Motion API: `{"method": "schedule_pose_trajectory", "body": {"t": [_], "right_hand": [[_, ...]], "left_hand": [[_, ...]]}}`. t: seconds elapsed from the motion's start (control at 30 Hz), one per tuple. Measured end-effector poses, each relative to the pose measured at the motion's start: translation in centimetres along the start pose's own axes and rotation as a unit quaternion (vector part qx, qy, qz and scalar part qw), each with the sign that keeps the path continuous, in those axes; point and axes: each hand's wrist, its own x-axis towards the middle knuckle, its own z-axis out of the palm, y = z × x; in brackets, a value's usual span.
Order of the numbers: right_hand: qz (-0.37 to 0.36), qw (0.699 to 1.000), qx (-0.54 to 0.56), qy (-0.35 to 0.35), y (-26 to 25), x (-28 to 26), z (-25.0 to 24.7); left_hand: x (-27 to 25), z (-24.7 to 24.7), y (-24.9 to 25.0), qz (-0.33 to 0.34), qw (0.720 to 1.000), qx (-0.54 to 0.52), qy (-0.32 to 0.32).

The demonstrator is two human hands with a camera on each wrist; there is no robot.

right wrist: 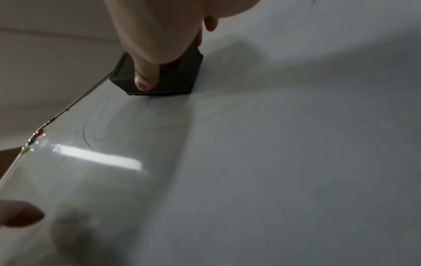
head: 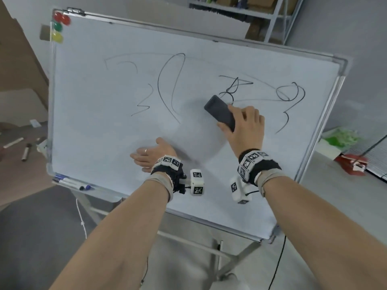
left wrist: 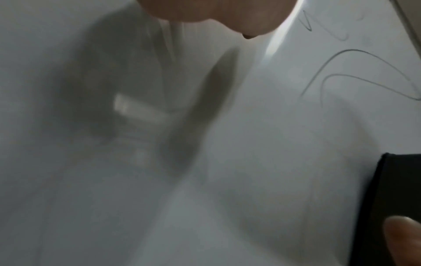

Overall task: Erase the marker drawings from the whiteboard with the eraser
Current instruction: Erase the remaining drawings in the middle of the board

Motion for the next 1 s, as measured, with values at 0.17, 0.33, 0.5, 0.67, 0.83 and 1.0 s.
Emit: {"method": "schedule_pose_trajectory", "body": {"t": [0.17, 0.33, 0.5, 0.67, 0.83, 1.0], "right_hand": [[-0.042, 0.997, 0.048, -0.049, -1.8, -1.8, 0.2], [-0.122, 0.984, 0.05, -0.117, -3.1, -5.6, 1.6], [-0.085, 0.991, 0.023, -0.104, 0.5, -6.0, -0.2], [0.026, 0.998, -0.024, -0.046, 6.3, -6.7, -2.9], [0.147, 0.986, -0.068, 0.03, 9.2, -5.8, -5.4], [0.255, 0.962, -0.051, 0.08, 9.6, -3.1, -7.1]], "left_hand": [[-1.6, 1.0, 0.3, 0.006, 1.0, -0.021, -0.013], [-1.4, 0.4, -0.3, 0.02, 1.0, -0.013, 0.016], [-2.8, 0.8, 0.1, 0.03, 1.0, -0.001, -0.004], [-6.7, 2.4, 0.2, 0.069, 0.996, 0.014, -0.048], [-10.2, 4.1, 0.7, 0.073, 0.996, -0.002, -0.05], [-11.6, 5.3, 2.0, 0.053, 0.997, -0.037, -0.035]]}}
